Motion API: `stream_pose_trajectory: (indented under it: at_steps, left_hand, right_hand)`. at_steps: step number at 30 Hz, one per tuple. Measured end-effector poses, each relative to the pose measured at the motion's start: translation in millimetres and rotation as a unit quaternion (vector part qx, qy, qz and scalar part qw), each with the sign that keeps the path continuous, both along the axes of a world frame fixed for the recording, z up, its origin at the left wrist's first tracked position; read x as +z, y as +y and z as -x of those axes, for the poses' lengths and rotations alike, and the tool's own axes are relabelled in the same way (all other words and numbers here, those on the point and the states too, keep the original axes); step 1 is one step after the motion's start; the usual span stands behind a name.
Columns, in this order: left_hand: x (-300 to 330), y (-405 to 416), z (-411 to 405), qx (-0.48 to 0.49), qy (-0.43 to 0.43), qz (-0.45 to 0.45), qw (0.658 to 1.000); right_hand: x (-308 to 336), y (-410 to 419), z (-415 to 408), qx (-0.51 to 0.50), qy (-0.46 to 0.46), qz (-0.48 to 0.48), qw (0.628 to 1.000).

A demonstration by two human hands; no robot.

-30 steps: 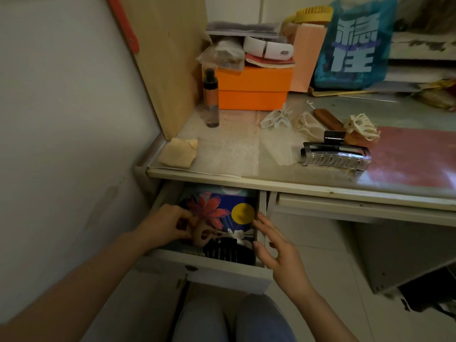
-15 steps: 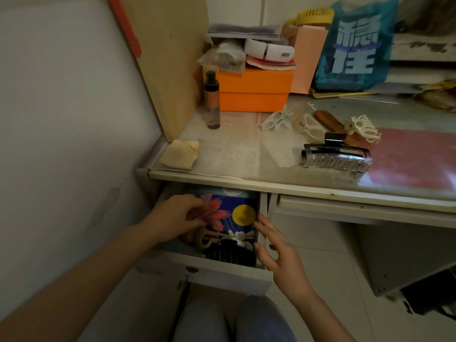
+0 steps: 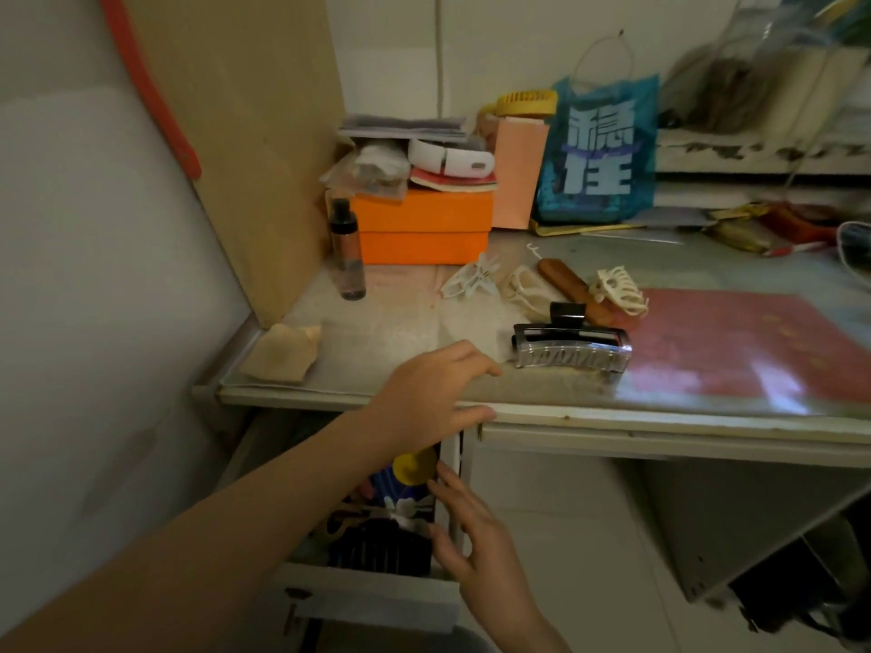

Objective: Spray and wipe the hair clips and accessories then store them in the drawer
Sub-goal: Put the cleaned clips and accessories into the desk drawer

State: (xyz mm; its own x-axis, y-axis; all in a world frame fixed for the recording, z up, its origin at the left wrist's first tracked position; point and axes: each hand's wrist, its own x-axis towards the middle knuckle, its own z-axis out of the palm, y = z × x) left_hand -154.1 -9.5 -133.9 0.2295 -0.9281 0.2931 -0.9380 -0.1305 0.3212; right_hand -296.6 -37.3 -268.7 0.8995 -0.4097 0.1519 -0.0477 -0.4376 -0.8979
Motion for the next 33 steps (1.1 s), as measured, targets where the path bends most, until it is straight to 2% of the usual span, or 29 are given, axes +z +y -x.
stream_pose_trajectory:
  at_steps: [11, 15, 17, 19, 20, 21, 22, 23, 24, 26, 27, 29, 33]
  left_hand:
    - [30, -112, 12, 0.018, 0.036, -0.017, 0.999]
    - [30, -133, 7, 0.03, 0.011, -0.058, 0.998]
    - [33, -138, 7, 0.035, 0.019, -0.077, 0.996]
    - [37, -141, 8, 0.036, 0.037, -0.068, 0.996]
    - [38, -141, 9, 0.037, 0.048, -0.057, 0.996]
    - [39, -141, 9, 0.042, 0.061, -0.047, 0.996]
    - [38, -142, 9, 0.051, 0.069, -0.04, 0.995]
    - [37, -142, 8, 0.063, 0.074, -0.034, 0.995]
    - [35, -142, 8, 0.075, 0.077, -0.029, 0.994]
    - [30, -142, 5, 0.098, 0.095, -0.013, 0.991]
    - [28, -142, 4, 0.11, 0.109, -0.002, 0.988]
    - [26, -138, 4, 0.133, 0.132, 0.019, 0.982]
    - [28, -114, 1, 0.149, 0.168, 0.062, 0.973]
  right_hand:
    - [-7, -5, -3, 0.014, 0.002, 0.026, 1.0]
    - [-3, -10, -3, 0.013, 0.04, -0.021, 0.999]
    - [-5, -10, -2, 0.026, 0.019, -0.039, 0.999]
    - [-67, -22, -3, 0.072, 0.068, 0.02, 0.995]
    - [-183, -31, -23, 0.029, 0.069, 0.027, 0.997]
    - [-268, -38, -51, -0.006, 0.041, 0.002, 0.999]
    - [-316, -39, -68, -0.004, 0.015, -0.002, 1.0]
    - [-315, -41, -69, -0.012, 0.001, 0.001, 1.0]
    - [-267, -40, -53, -0.016, 0.0, -0.003, 1.0]
    - [-60, -31, -9, 0.015, 0.073, -0.02, 0.997]
    - [-31, -18, -10, 0.03, 0.056, -0.016, 0.998]
    - [3, -19, 4, 0.027, 0.038, 0.0, 0.999]
    - [-12, -11, -6, 0.009, -0.004, -0.007, 1.0]
